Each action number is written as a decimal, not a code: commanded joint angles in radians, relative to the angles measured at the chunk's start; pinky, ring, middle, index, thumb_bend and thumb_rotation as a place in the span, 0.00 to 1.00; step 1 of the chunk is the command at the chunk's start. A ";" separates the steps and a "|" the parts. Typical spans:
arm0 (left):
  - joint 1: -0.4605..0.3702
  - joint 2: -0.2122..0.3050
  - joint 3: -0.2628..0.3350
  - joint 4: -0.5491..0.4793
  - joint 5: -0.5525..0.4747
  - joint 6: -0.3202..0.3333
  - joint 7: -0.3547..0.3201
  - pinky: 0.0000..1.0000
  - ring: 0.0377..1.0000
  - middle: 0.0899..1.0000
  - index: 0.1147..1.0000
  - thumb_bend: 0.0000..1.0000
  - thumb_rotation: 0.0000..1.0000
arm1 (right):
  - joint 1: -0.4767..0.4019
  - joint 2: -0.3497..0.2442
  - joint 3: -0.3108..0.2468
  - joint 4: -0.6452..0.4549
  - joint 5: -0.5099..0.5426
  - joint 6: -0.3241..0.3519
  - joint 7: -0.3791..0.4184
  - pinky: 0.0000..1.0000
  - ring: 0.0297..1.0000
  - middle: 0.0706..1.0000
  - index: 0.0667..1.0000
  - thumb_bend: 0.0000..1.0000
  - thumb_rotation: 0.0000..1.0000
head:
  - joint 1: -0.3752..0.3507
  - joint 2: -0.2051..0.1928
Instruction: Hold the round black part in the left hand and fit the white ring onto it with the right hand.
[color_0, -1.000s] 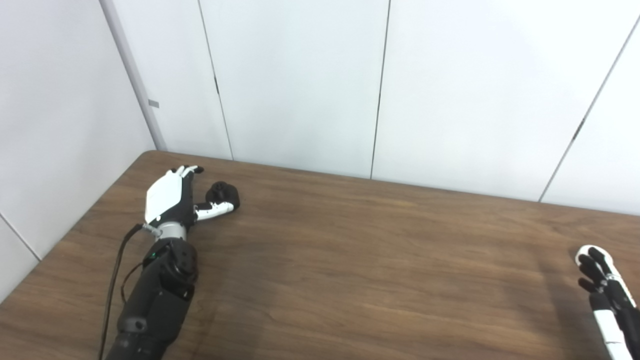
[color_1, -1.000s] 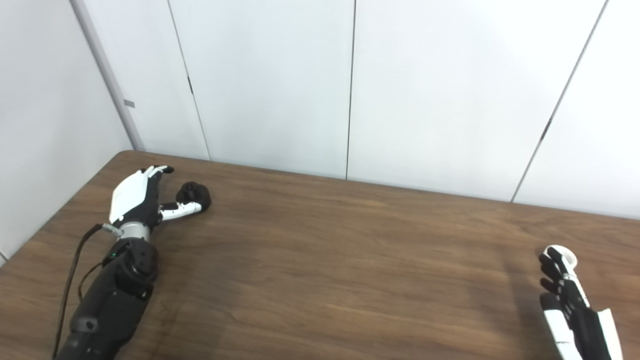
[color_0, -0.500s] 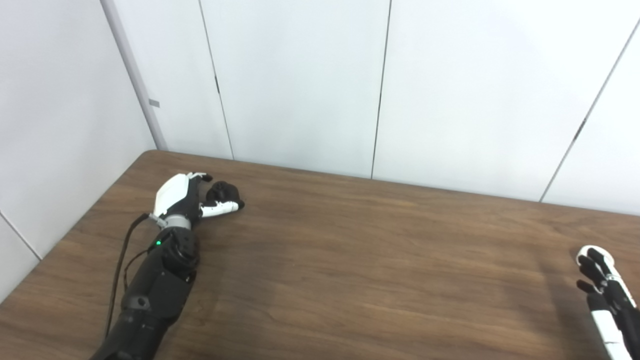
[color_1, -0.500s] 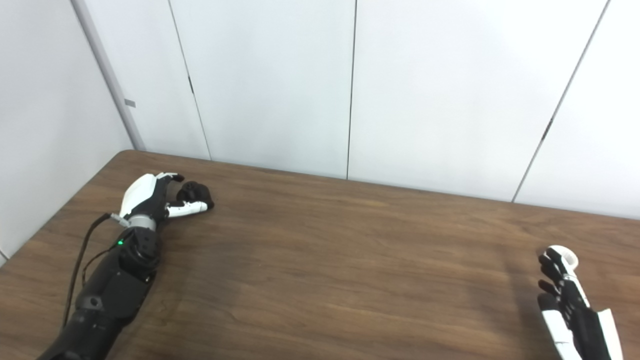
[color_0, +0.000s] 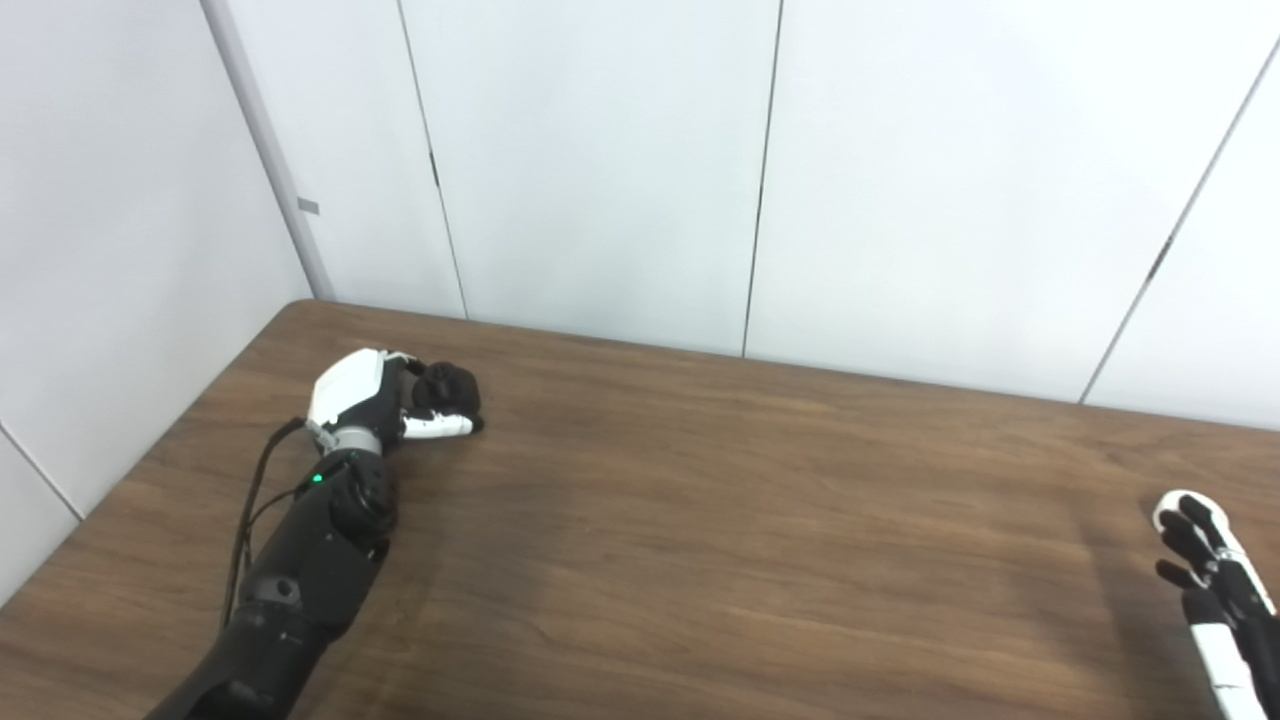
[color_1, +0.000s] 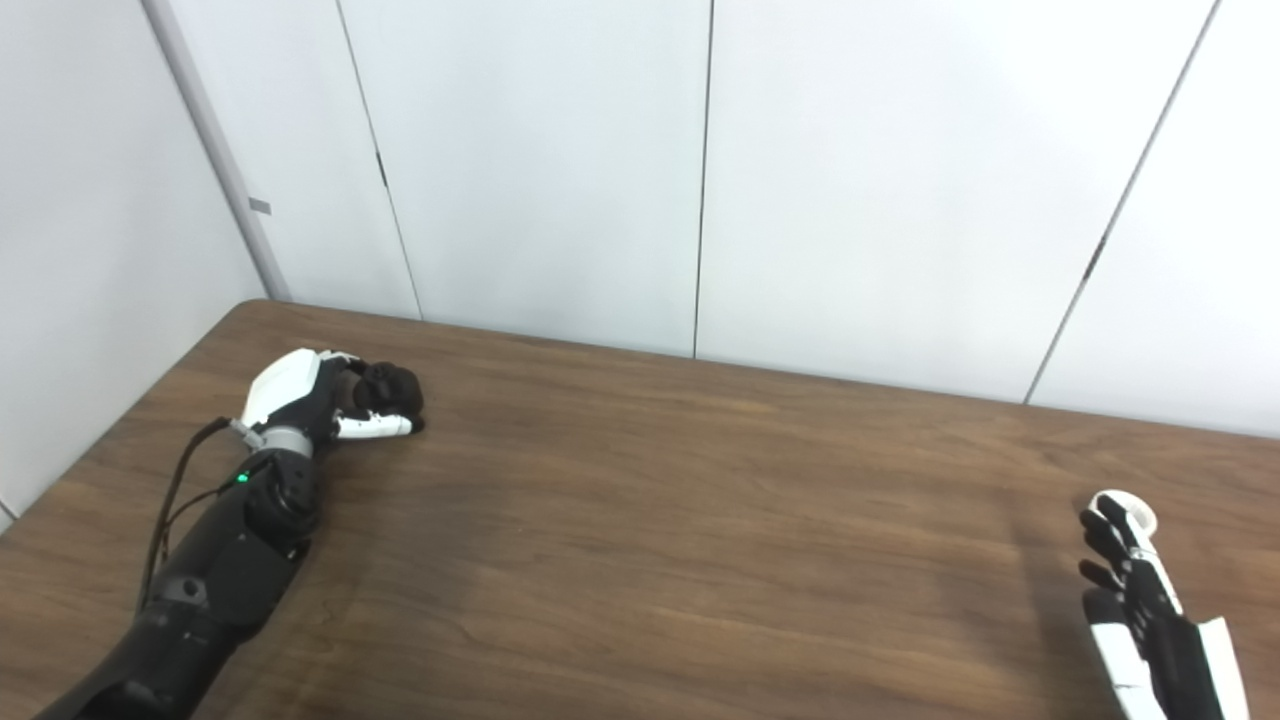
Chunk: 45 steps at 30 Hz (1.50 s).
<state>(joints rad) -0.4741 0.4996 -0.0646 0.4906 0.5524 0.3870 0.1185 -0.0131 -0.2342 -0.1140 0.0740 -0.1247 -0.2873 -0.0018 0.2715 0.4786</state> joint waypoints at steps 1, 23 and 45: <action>-0.049 0.042 -0.002 -0.020 0.032 0.007 0.033 1.00 1.00 0.94 0.77 0.86 0.35 | 0.077 0.035 0.021 0.097 0.004 -0.020 -0.009 0.85 0.91 0.89 0.92 0.64 0.97 | 0.001 0.000; -0.042 0.048 -0.022 -0.026 0.040 0.020 0.037 1.00 1.00 0.92 0.70 0.83 0.33 | 0.094 0.039 0.026 0.066 -0.025 0.007 -0.018 0.84 0.90 0.88 0.92 0.63 0.97 | -0.013 0.008; -0.052 0.041 -0.020 -0.010 0.020 -0.006 0.065 1.00 0.95 0.84 0.58 0.77 0.22 | 0.094 0.045 0.027 0.059 -0.022 0.012 -0.023 0.84 0.89 0.88 0.91 0.62 0.97 | -0.014 0.011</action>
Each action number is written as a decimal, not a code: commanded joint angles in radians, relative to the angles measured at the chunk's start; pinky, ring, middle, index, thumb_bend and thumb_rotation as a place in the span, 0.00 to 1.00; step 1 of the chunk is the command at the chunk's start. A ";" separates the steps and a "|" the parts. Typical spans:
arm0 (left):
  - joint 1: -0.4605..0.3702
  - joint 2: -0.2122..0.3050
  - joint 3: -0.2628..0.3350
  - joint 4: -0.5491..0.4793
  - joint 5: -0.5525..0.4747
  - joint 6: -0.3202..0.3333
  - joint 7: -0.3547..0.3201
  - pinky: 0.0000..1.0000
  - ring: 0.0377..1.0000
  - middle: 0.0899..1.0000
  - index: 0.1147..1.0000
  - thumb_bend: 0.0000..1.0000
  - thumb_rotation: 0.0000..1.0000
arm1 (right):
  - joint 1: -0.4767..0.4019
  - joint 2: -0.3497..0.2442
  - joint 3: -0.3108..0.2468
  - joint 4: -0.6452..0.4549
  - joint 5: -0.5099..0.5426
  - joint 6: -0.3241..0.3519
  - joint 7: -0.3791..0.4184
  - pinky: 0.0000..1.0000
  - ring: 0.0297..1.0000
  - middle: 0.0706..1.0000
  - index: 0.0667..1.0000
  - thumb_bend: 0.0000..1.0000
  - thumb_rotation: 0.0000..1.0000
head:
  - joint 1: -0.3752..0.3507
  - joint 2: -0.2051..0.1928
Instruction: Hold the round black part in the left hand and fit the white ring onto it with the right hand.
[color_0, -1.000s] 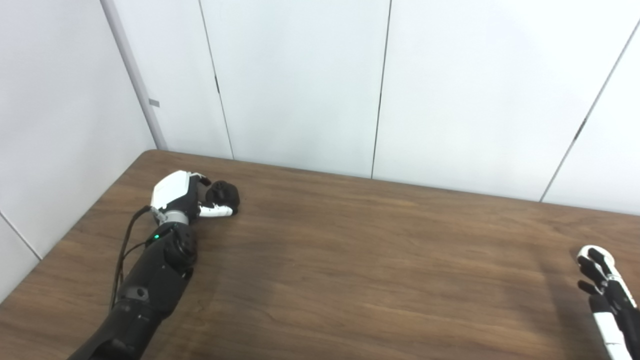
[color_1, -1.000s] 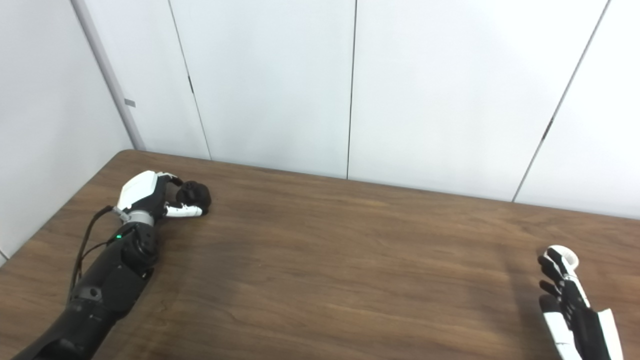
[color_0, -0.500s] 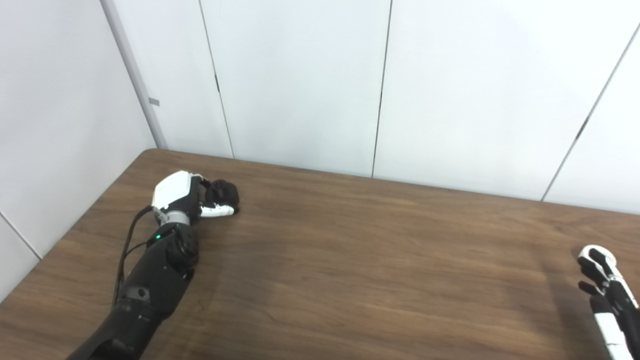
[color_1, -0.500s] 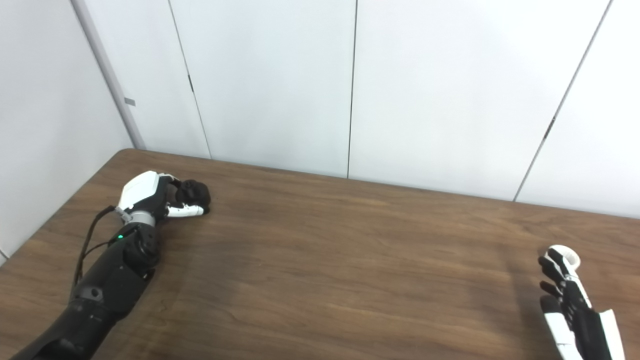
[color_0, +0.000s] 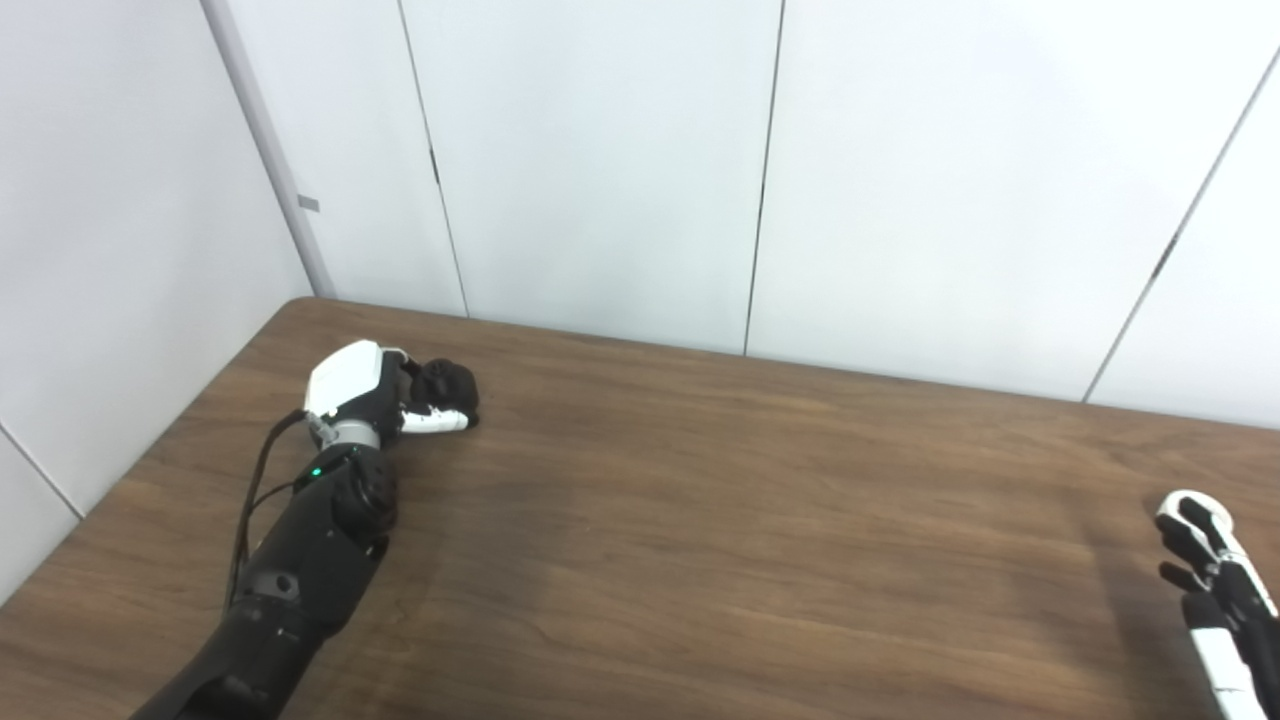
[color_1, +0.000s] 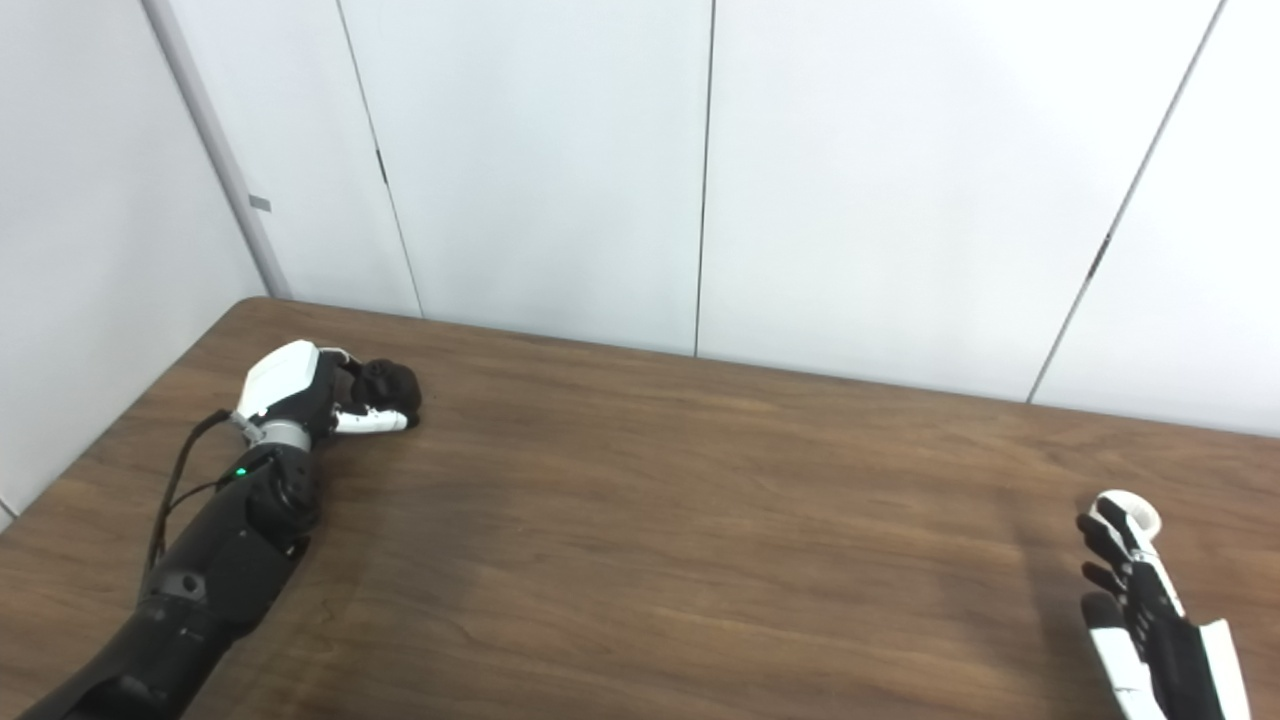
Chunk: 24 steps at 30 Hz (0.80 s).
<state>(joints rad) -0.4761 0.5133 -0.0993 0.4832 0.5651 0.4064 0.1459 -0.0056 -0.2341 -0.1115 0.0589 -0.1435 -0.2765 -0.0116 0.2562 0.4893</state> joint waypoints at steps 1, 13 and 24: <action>-0.048 0.022 0.027 0.000 -0.004 -0.039 0.054 1.00 0.93 0.81 0.51 0.65 0.15 | 0.088 0.045 0.024 0.073 -0.006 0.003 -0.015 0.83 0.89 0.88 0.91 0.62 0.97 | 0.001 0.001; -0.031 0.021 0.059 0.020 -0.025 -0.128 0.133 1.00 0.88 0.72 0.42 0.52 0.04 | 0.084 0.048 0.026 0.076 0.001 0.009 -0.012 0.84 0.89 0.88 0.92 0.63 0.98 | 0.004 0.002; 0.004 0.017 0.064 -0.027 -0.026 -0.145 0.149 1.00 0.86 0.71 0.42 0.52 0.04 | 0.078 0.054 0.030 0.072 0.005 0.013 -0.010 0.85 0.90 0.88 0.92 0.62 0.97 | -0.010 0.003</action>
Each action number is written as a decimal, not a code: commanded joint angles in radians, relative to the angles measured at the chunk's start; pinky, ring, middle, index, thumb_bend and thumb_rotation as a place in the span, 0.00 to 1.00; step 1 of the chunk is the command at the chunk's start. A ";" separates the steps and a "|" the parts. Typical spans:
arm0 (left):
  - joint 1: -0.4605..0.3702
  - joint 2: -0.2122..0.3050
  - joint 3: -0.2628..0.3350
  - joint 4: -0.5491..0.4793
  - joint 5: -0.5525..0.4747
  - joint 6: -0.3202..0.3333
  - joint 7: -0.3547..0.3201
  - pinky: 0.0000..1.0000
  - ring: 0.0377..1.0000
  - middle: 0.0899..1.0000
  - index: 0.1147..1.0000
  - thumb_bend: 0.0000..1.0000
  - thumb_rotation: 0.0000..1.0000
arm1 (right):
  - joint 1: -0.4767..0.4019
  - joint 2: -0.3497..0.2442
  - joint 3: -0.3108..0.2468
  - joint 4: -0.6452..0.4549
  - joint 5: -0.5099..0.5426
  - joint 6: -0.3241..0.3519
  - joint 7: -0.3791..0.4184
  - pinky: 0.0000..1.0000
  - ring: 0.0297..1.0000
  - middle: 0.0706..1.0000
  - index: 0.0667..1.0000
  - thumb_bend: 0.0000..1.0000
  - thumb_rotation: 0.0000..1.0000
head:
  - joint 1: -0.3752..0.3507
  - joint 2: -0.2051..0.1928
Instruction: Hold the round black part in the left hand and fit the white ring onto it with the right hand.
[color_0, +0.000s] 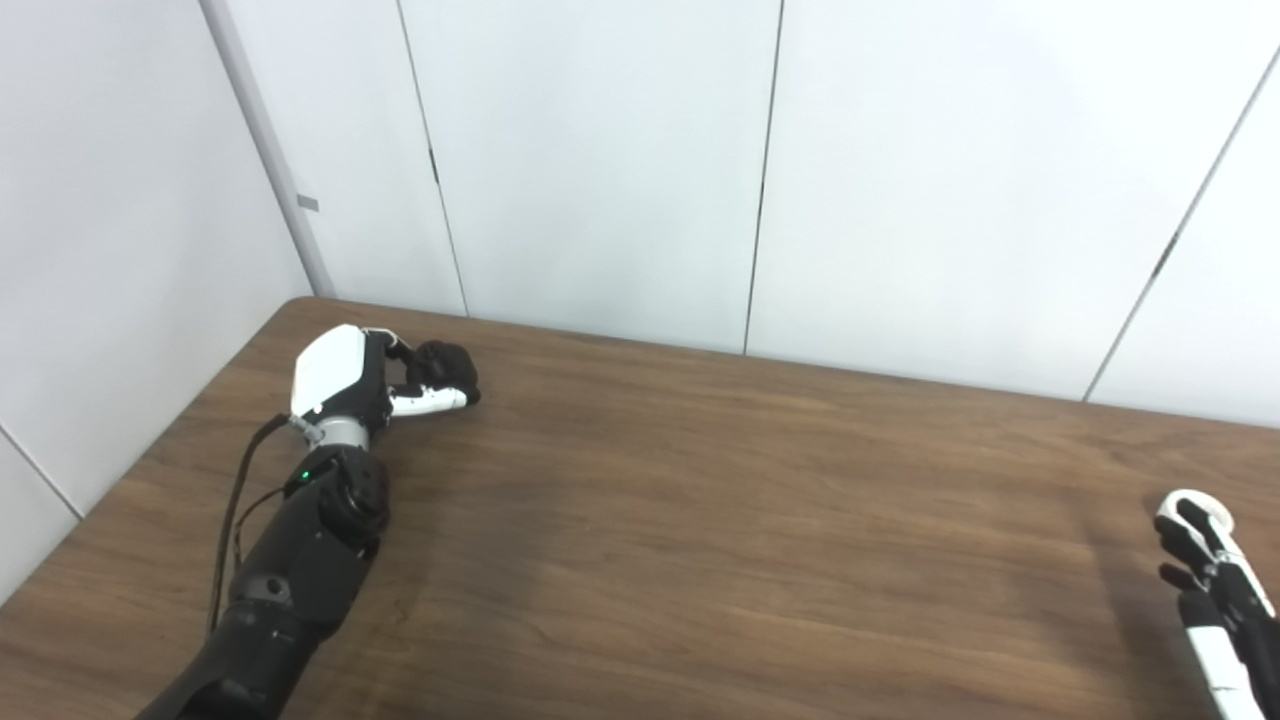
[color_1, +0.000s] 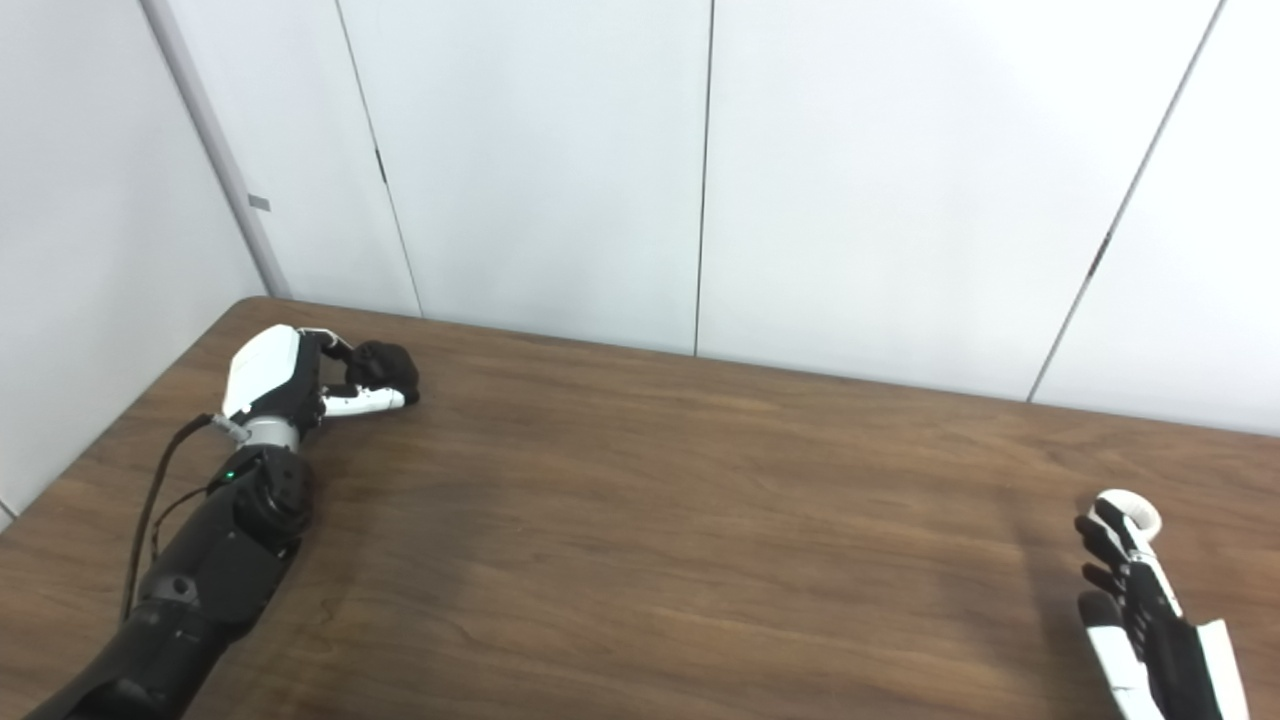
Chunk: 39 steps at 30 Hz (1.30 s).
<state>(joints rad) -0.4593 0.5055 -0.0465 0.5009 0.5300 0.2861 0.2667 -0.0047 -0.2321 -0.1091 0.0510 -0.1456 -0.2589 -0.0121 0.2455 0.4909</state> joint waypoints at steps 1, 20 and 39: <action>-0.005 0.022 0.012 -0.060 0.007 -0.025 0.024 1.00 0.86 0.71 0.42 0.52 0.04 | 0.075 0.053 0.029 0.079 0.006 -0.002 -0.010 0.84 0.90 0.88 0.92 0.62 0.97 | -0.003 0.001; 0.163 -0.048 -0.120 -0.533 0.146 0.059 -0.173 1.00 0.85 0.72 0.42 0.52 0.05 | 0.076 0.079 0.038 0.019 -0.035 0.049 -0.025 0.84 0.90 0.88 0.91 0.64 0.99 | -0.059 0.023; 0.291 -0.168 -0.310 -0.726 0.312 -0.048 -0.307 1.00 0.89 0.75 0.42 0.52 0.06 | 0.074 0.147 0.085 -0.116 -0.116 0.182 -0.050 0.83 0.89 0.87 0.90 0.60 1.00 | -0.207 0.075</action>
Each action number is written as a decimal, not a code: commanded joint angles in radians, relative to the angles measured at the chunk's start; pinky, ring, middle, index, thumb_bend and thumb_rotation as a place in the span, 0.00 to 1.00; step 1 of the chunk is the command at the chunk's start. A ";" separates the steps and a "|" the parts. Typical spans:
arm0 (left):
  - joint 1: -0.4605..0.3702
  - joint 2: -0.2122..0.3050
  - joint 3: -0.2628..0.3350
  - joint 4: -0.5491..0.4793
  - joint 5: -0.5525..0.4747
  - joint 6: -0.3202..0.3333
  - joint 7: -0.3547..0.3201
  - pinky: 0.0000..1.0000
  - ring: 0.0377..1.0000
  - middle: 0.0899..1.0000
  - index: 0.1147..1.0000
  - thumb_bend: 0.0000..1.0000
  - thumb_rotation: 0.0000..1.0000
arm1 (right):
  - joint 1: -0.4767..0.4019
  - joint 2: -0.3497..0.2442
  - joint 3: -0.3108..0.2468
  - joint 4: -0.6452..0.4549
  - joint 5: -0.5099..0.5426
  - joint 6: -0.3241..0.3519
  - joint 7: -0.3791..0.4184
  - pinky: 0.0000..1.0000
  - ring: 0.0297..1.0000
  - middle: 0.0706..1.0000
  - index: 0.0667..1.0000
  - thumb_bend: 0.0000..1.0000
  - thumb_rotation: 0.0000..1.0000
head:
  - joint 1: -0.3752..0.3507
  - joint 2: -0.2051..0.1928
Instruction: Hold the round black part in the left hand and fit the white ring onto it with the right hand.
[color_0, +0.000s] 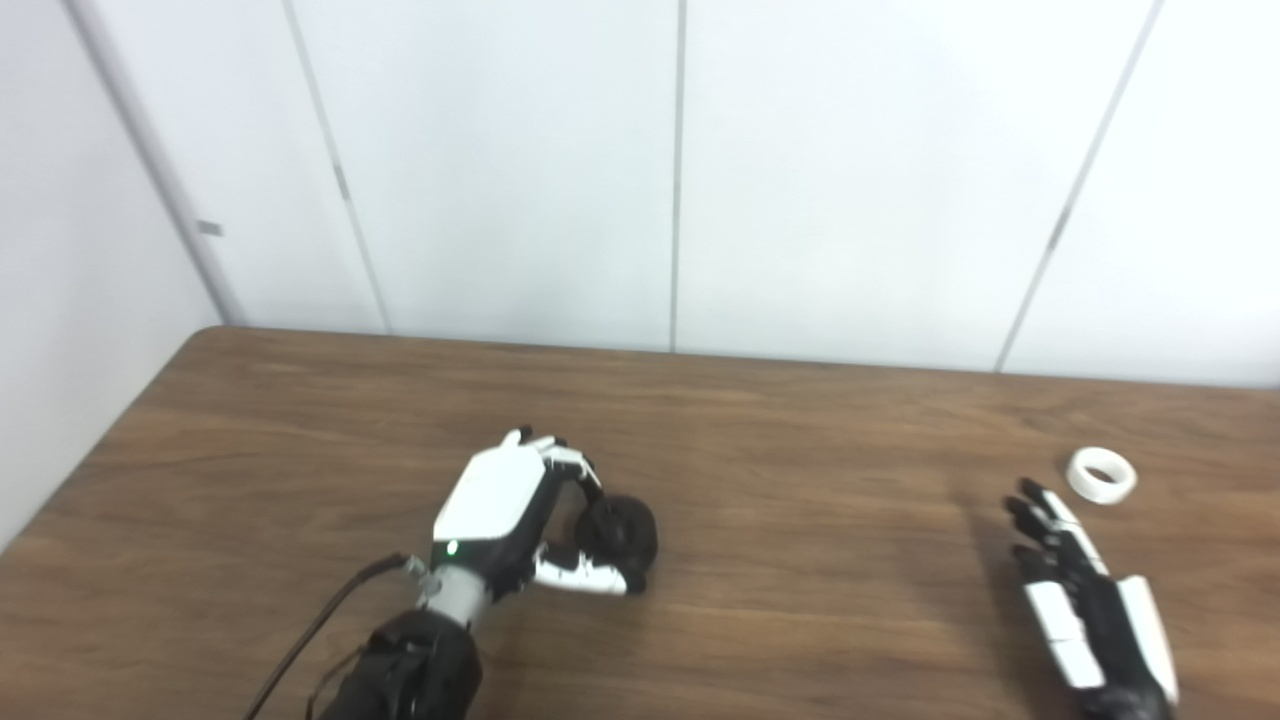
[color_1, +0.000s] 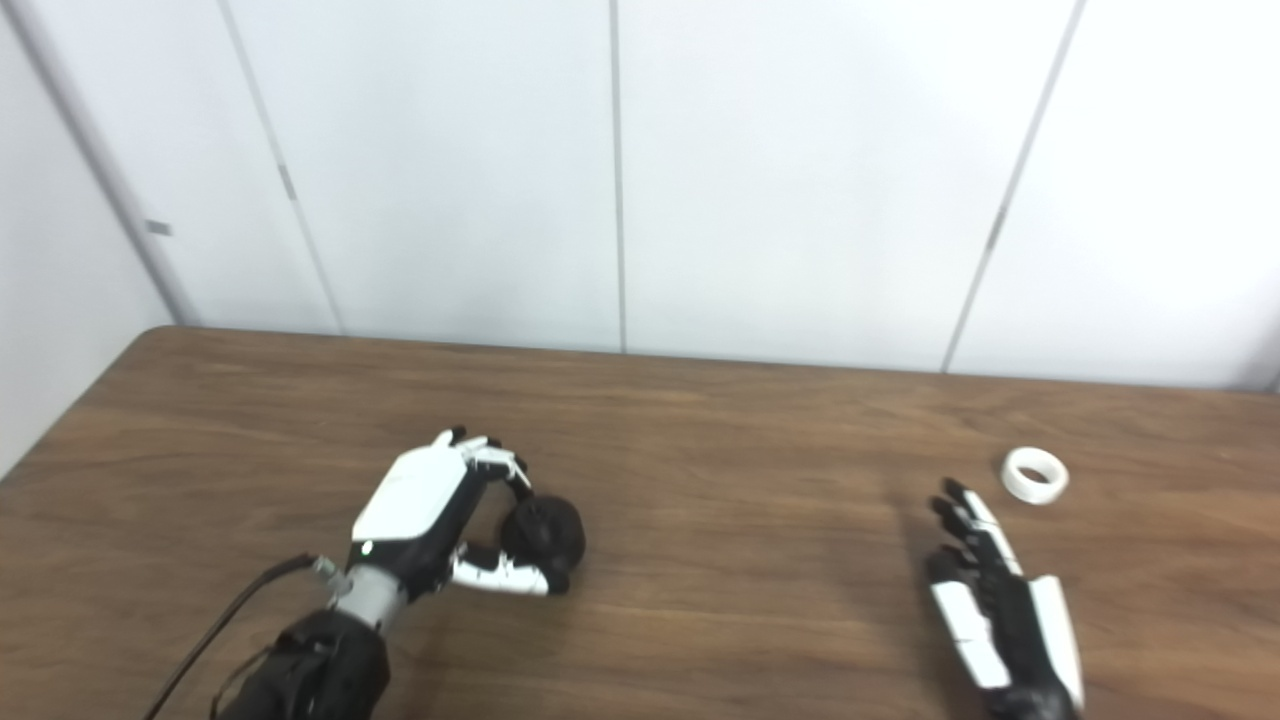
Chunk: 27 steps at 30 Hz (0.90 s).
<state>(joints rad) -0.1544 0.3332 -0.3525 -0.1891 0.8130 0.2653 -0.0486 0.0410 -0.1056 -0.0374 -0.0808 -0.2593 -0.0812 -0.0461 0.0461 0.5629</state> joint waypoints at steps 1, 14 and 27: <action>-0.006 -0.002 -0.012 -0.041 0.039 -0.034 0.004 1.00 0.89 0.76 0.42 0.52 0.06 | 0.028 0.025 0.015 0.009 -0.006 0.013 -0.017 0.83 0.89 0.87 0.90 0.60 1.00 | -0.015 0.008; 0.085 -0.066 -0.036 -0.026 0.036 -0.143 -0.001 1.00 0.92 0.79 0.42 0.52 0.06 | 0.023 0.055 0.058 -0.074 -0.076 0.104 -0.039 0.83 0.89 0.87 0.91 0.58 1.00 | -0.092 0.051; 0.154 -0.082 -0.043 0.002 0.038 -0.238 0.012 1.00 0.93 0.80 0.42 0.52 0.05 | 0.025 0.054 0.079 -0.122 -0.093 0.139 -0.048 0.84 0.88 0.86 0.92 0.55 1.00 | -0.126 0.092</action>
<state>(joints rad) -0.0090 0.2521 -0.3900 -0.1891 0.8447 0.0354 -0.0362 0.0638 -0.0559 0.0286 -0.1761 -0.3433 0.0566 -0.0993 -0.0782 0.6534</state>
